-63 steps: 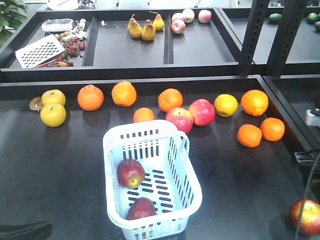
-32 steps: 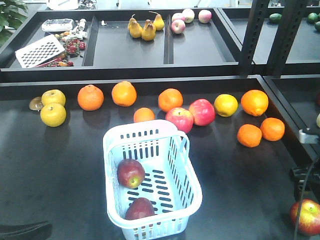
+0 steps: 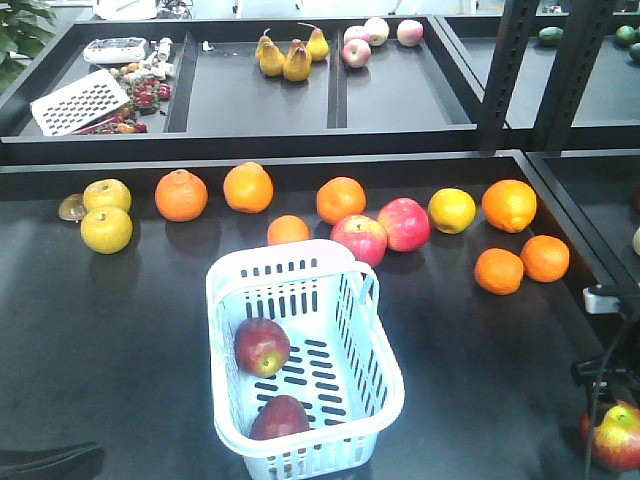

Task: Pick three apples into basket with both arms
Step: 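Reach the right gripper to the farthest red apple and grasp it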

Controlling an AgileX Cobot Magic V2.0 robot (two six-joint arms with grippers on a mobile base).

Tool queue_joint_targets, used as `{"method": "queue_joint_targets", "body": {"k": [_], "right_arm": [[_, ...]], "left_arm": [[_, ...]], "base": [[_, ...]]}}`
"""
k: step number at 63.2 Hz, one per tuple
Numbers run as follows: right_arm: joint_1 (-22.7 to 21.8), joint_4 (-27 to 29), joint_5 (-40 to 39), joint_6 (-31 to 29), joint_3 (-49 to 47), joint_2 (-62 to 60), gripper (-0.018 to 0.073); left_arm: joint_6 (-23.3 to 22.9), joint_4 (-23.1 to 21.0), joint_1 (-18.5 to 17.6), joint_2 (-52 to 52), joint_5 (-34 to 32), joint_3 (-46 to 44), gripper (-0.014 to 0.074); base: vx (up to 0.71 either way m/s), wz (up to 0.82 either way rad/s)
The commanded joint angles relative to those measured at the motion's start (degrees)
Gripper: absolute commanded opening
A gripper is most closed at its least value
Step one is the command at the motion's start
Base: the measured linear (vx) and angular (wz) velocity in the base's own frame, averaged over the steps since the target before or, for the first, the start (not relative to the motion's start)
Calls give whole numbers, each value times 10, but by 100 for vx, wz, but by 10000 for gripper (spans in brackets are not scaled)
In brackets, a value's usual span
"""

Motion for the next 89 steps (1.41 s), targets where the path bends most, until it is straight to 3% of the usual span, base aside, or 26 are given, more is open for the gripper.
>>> {"method": "queue_joint_targets", "body": {"k": [1,24,33,43,59,62,75,82,89], "right_arm": [[-4,-12,-9,2,-12,-7,650],[-4,-10,-33,-3,-12,54,625],[-2,-6,-40,-13,-12,54,566],[-2,32,-38,-35,-12,44,395],[0,137,-19,-93,-13,-63,-13],[2,162,-5,-112,-13,-88,-14],[68,275,51,-185,-13,-220,-5],[138,338,48,-195,-13,-284,-4],[227,366,7,-182,-13,-319,-4]], "left_arm": [[-6,-18,0,1,-23,-12,-8],[-6,-18,0,1,-23,-12,-6],[-6,-18,0,1,-23,-12,-6],[-6,-18,0,1,-23,-12,-6],[-6,-18,0,1,-23,-12,-6],[-6,-18,0,1,-23,-12,-6],[-6,-18,0,1,-24,-12,-6],[-6,-18,0,1,-24,-12,-6],[-6,-18,0,1,-25,-12,-6]], "base": [[0,0],[0,0],[0,0],[0,0],[0,0],[0,0],[0,0],[0,0],[0,0]]}}
